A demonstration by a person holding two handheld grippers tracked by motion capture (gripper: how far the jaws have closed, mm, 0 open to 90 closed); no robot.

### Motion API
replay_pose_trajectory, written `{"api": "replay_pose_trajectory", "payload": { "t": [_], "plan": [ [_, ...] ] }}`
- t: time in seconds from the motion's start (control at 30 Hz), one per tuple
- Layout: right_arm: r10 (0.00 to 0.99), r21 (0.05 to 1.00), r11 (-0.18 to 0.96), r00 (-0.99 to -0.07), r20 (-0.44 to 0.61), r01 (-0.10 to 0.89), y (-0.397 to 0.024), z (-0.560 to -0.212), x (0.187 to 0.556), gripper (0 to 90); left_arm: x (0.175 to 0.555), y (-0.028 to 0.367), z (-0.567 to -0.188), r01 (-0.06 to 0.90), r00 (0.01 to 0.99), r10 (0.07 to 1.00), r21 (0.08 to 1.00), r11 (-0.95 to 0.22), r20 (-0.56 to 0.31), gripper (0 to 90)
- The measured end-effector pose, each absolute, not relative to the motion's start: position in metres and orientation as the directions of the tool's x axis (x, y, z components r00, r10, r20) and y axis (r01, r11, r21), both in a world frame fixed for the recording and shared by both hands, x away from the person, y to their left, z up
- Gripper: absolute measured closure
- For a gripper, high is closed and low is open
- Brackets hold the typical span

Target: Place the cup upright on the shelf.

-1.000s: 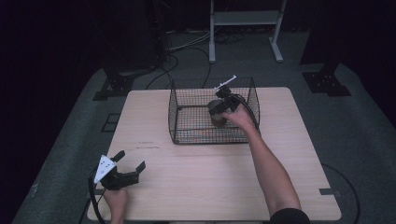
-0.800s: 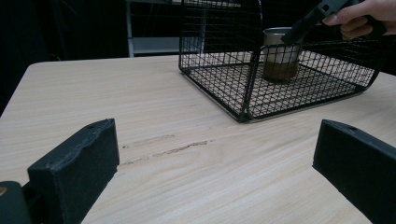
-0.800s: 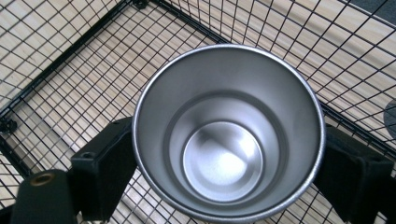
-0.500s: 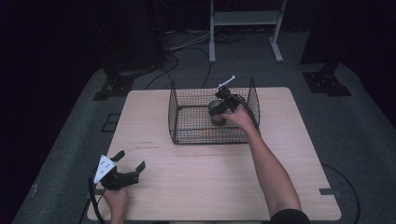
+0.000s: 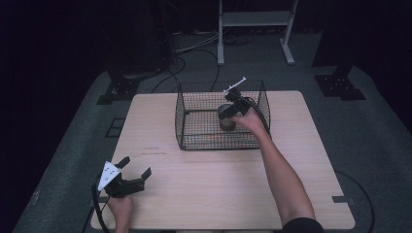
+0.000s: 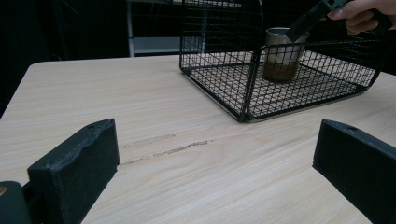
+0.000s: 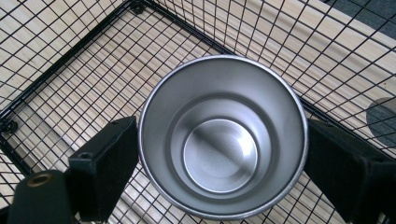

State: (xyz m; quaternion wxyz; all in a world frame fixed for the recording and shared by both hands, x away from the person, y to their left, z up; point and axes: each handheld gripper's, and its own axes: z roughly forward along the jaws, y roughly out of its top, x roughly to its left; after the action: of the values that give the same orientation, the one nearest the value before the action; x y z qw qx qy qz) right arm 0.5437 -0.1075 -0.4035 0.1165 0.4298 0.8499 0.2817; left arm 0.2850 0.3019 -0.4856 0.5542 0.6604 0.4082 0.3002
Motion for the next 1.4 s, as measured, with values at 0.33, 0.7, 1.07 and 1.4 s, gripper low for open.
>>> {"api": "replay_pose_trajectory", "payload": {
  "t": [0.33, 0.7, 1.07, 1.4],
  "plan": [
    [0.808, 0.592, 0.45, -0.587, 0.049, 0.669, -0.114, -0.399, 0.542, 12.1, 0.285, 0.301, -0.486, 0.205, 0.49, 0.87, 0.977, -0.053, -0.055, 0.0],
    [0.81, 0.646, 0.422, -0.585, 0.048, 0.637, -0.123, -0.38, 0.529, 12.3, 0.285, 0.301, -0.486, 0.209, 0.489, 0.87, 0.976, -0.055, -0.055, 0.0],
    [0.797, 0.698, 0.381, -0.598, 0.085, 0.607, -0.134, -0.356, 0.512, 12.5, 0.285, 0.302, -0.486, 0.207, 0.488, 0.871, 0.977, -0.048, -0.061, 0.0],
    [0.775, 0.7, 0.415, -0.628, 0.062, 0.582, -0.136, -0.355, 0.495, 12.5, 0.285, 0.302, -0.486, 0.209, 0.49, 0.869, 0.977, -0.048, -0.062, 0.0]
  ]
}}
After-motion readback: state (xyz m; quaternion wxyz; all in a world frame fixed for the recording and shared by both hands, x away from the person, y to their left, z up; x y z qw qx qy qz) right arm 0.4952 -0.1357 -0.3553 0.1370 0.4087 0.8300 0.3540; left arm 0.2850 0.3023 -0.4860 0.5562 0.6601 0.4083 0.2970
